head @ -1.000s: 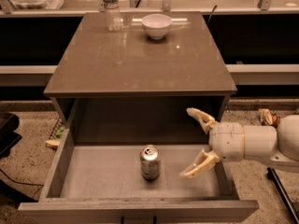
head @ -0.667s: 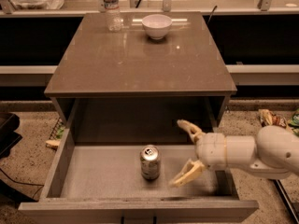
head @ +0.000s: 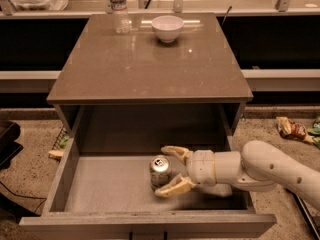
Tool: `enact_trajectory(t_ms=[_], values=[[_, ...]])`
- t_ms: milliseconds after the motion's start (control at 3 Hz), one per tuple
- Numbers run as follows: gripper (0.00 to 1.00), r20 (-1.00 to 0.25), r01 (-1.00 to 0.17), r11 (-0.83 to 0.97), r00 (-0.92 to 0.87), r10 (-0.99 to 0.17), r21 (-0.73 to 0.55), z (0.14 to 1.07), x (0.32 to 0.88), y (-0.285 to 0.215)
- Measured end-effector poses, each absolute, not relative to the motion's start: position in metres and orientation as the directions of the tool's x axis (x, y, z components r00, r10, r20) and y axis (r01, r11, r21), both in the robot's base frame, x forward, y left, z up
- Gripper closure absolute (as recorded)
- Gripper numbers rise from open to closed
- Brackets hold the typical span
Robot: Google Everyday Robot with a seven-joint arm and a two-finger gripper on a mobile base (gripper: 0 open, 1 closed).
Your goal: Pick 7up can from top drawer and place on counter
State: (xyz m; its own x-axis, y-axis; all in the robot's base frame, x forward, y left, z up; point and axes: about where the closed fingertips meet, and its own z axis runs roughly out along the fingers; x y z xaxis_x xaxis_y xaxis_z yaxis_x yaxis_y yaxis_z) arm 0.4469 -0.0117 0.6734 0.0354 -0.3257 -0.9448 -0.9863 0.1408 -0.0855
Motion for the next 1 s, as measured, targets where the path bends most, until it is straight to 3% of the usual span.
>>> enact_trajectory(t_ms=[667, 1000], values=[[0.72, -0.947, -0.99, 0.12, 0.03, -0.319, -0.072, 0.661, 0.447, 0.007], [1.0, -0.942, -0.99, 0.113, 0.046, -0.332, -0.088, 0.682, 0.45, 0.003]])
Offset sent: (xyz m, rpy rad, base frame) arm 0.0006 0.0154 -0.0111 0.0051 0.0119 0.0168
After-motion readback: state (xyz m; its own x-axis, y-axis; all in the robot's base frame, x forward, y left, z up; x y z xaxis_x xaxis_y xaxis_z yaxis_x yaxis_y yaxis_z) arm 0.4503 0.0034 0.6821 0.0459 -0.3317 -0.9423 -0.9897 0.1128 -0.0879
